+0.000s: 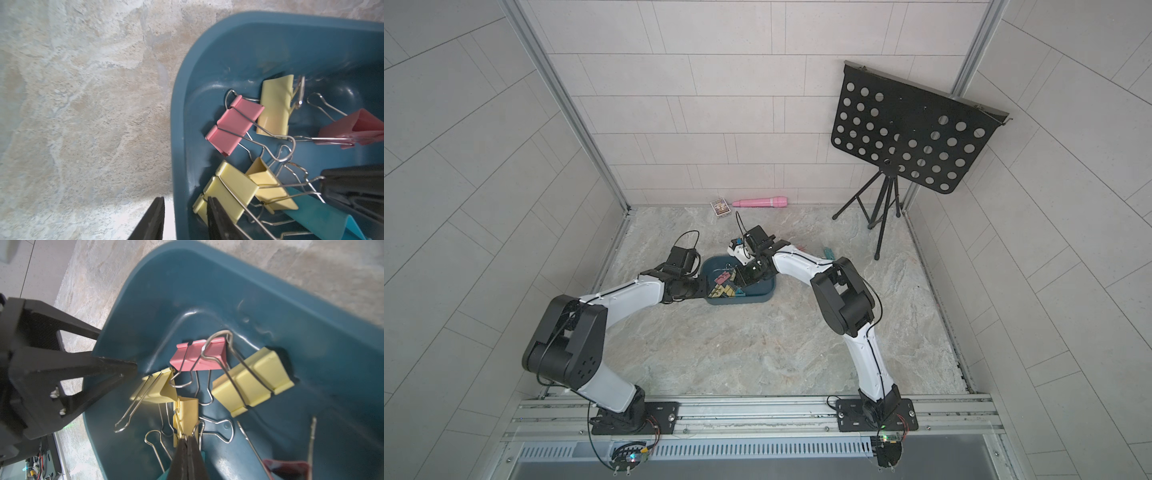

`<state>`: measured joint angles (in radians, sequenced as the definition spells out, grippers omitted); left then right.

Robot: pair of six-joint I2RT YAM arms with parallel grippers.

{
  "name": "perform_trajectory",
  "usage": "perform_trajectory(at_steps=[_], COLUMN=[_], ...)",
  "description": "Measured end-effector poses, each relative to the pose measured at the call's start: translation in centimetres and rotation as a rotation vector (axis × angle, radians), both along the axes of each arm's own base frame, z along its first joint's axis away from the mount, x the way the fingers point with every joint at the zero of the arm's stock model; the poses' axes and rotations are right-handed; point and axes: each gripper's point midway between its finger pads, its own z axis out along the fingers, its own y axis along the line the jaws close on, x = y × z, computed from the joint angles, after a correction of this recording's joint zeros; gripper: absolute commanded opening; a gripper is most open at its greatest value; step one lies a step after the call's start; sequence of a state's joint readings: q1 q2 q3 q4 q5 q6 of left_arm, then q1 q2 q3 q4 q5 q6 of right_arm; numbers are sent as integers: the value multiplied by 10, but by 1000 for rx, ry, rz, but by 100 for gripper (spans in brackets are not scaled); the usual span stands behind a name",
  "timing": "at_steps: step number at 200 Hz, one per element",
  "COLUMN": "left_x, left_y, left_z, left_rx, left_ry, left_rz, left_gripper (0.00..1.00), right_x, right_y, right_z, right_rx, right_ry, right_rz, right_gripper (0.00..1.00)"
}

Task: Take out the binder clips from the storage box
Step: Pick up the binder clip from the storage box.

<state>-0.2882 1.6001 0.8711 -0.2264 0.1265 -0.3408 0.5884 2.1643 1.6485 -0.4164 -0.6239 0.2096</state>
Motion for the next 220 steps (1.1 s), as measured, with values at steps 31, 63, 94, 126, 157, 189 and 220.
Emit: perform_trajectory(at_steps=[31, 63, 94, 126, 157, 189, 220], left_x=[0, 0, -1, -1, -1, -1, -1], left_y=[0, 0, 0, 0, 0, 0, 0], left_z=[0, 1, 1, 1, 1, 1, 0], left_rx=[0, 1, 1, 1, 0, 0, 0], left_ry=[-1, 0, 1, 1, 2, 2, 2], left_rz=[0, 0, 0, 0, 0, 0, 0], left_gripper=[42, 42, 42, 42, 42, 42, 42], right_x=[9, 13, 13, 12, 14, 15, 16], right_y=[-10, -20, -24, -26, -28, -30, -35], right_z=[1, 7, 16, 26, 37, 46, 49], right_rx=[5, 21, 49, 80, 106, 132, 143], right_ry=[3, 8, 12, 13, -1, -9, -9], right_rz=[-24, -42, -49, -57, -61, -72, -85], right_gripper=[1, 1, 0, 0, 0, 0, 0])
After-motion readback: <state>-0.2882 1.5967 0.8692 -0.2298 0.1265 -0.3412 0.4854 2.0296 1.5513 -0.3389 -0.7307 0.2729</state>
